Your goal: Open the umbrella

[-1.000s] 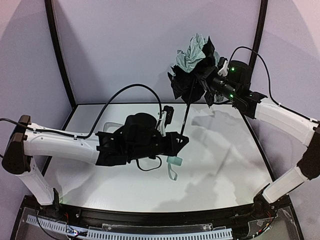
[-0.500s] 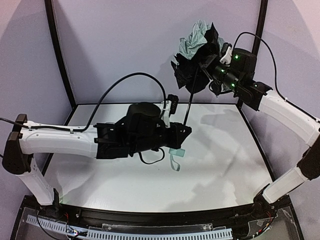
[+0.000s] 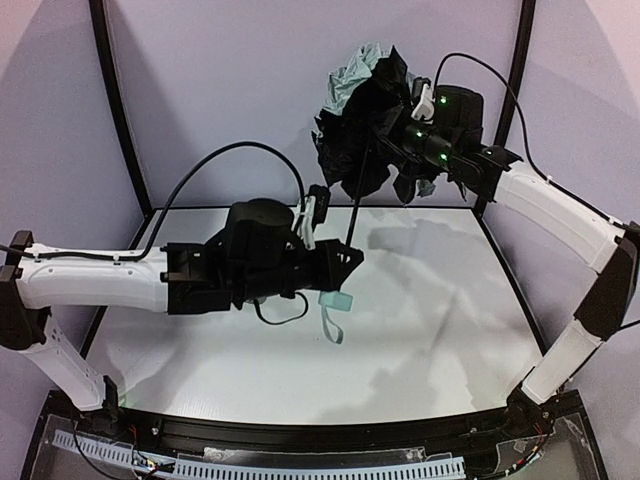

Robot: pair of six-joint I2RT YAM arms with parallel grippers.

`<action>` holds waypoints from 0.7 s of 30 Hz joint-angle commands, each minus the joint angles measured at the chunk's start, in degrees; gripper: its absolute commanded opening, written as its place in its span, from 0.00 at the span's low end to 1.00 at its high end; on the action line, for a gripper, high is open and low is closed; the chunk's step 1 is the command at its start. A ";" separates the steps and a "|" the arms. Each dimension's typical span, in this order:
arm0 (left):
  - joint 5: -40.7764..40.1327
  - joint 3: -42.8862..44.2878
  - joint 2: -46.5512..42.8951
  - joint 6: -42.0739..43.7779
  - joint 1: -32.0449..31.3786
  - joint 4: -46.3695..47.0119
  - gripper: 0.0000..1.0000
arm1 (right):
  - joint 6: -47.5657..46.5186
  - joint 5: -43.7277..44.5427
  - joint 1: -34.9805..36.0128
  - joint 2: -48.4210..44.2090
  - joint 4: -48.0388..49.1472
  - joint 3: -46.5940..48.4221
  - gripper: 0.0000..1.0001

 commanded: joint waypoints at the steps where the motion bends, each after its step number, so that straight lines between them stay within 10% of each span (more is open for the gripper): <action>1: 24.89 6.20 0.28 12.22 -9.20 -10.25 0.01 | -6.06 38.05 -9.43 5.96 24.01 7.58 0.00; 21: 35.20 22.35 6.04 10.04 -13.31 -23.36 0.01 | -20.86 45.13 -9.31 6.46 31.67 10.36 0.00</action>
